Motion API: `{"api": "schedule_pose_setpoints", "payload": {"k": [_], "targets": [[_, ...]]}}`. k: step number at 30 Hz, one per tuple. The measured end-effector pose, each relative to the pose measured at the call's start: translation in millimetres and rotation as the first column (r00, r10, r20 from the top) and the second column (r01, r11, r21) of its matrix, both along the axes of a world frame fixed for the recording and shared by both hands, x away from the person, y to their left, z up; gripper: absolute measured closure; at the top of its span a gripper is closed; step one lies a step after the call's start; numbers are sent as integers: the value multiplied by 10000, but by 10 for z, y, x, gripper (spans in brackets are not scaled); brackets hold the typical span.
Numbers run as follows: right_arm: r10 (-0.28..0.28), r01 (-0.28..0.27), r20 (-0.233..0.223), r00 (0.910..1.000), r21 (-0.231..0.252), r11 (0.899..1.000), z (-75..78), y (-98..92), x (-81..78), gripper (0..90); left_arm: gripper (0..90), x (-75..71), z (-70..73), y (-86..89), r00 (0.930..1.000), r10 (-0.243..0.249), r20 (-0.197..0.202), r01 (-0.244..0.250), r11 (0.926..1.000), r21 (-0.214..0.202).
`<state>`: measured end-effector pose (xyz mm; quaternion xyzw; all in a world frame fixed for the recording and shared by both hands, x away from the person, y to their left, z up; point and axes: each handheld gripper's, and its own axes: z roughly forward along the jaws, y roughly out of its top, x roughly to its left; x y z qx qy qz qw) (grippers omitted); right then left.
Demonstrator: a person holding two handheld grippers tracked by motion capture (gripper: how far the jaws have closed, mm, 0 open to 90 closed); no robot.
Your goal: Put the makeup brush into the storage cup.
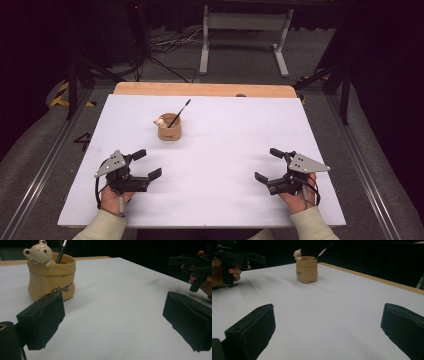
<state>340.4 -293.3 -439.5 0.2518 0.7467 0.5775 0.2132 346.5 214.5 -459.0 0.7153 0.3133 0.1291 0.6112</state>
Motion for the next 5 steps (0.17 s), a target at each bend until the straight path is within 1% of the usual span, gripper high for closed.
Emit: {"api": "schedule_pose_setpoints", "payload": {"k": [5], "targets": [[-66,66,12,10000,69,10000,3,-15,-4,0,45,3,2,3,10000,42,17,-42,10000,-8]]}}
